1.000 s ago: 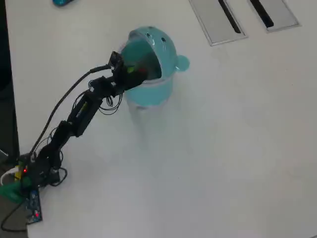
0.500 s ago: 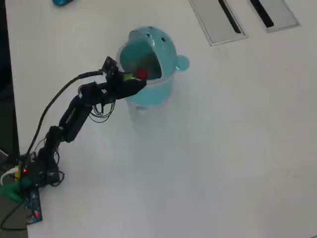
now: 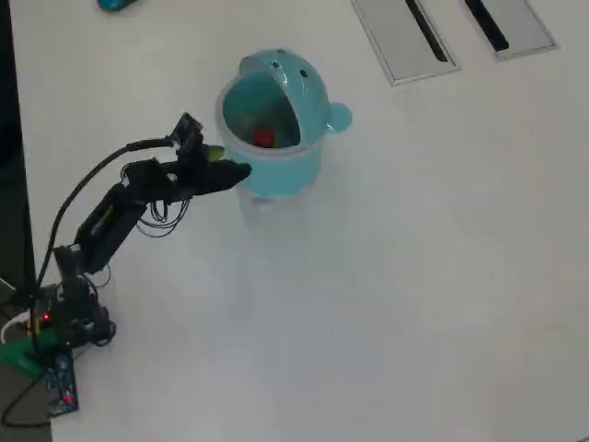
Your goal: Grasp RGB lego blocks and put them in the bin one by one.
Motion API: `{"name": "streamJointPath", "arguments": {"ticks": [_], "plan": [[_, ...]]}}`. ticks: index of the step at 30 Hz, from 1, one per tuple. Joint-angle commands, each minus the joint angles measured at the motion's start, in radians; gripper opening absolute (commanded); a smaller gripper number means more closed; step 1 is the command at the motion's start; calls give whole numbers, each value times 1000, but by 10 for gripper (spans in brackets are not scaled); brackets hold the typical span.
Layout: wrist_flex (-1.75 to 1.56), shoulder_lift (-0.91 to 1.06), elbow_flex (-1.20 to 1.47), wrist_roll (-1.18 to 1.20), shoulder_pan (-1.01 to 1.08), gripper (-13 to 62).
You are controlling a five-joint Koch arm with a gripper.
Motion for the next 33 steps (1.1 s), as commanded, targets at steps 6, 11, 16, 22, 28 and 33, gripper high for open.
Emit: {"name": "streamJointPath", "arguments": {"ticks": [6, 11, 16, 22, 28, 33], "plan": [[-189, 196, 189, 34, -17, 355], [-212, 236, 225, 67, -20, 355], [-302, 301, 339, 130, -29, 355], [-474, 431, 589, 253, -43, 355], [-598, 506, 721, 431, -44, 356], [-716, 565, 824, 588, -34, 356]]}}
